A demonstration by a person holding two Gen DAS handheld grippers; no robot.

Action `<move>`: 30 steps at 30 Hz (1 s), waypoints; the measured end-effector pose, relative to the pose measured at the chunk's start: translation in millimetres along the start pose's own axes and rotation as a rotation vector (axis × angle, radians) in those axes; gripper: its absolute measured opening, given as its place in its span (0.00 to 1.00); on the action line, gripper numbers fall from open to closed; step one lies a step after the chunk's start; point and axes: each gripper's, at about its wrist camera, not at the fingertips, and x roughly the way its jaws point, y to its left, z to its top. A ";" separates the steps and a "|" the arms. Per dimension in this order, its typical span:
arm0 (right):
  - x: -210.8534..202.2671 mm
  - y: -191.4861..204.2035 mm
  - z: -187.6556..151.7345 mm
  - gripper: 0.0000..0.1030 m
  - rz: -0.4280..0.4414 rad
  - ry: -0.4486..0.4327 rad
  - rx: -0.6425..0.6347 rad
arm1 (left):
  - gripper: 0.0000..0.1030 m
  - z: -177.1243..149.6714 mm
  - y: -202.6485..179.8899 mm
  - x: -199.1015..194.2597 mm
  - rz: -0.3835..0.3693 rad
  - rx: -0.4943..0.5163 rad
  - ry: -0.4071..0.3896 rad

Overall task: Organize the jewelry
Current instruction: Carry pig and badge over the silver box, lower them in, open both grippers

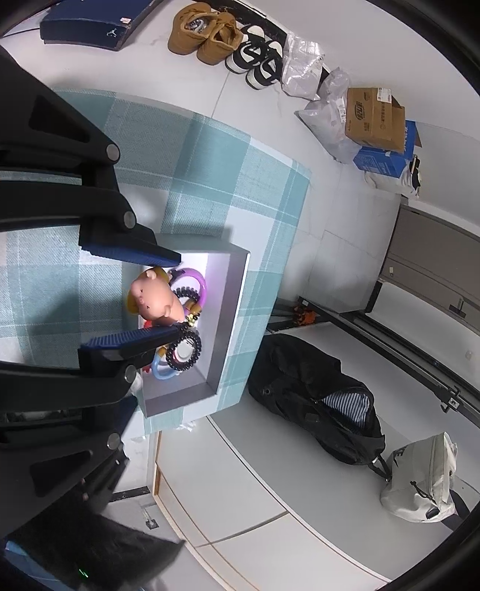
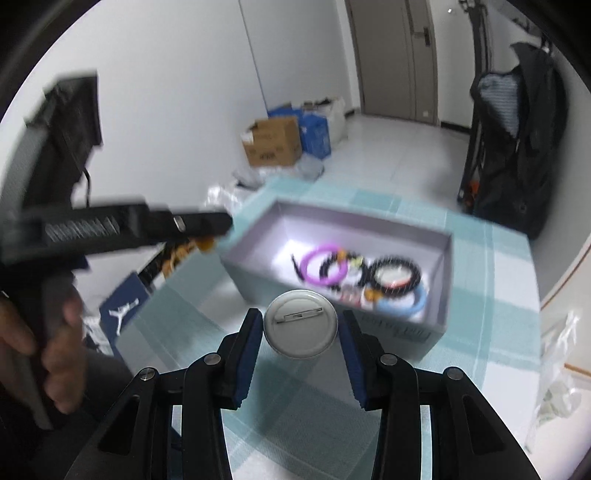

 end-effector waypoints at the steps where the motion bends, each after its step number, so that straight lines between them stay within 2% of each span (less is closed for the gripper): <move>1: -1.0 2.3 4.2 0.40 0.007 -0.013 0.010 | 0.26 0.6 -1.6 0.8 -0.001 0.008 -0.003; 6: -10.9 -3.9 24.1 0.40 0.013 -0.075 0.040 | 0.26 5.9 -14.2 8.2 -0.016 0.055 -0.009; 10: -2.9 -19.5 34.7 0.40 0.011 -0.095 0.075 | 0.26 10.4 -24.3 16.7 -0.022 0.094 -0.005; 15: 7.8 -38.4 41.3 0.40 0.039 -0.083 0.124 | 0.26 17.0 -26.3 30.7 -0.027 0.106 0.021; 30: 29.1 -63.4 52.3 0.40 0.091 -0.044 0.145 | 0.26 28.3 -26.1 64.3 -0.028 0.084 0.097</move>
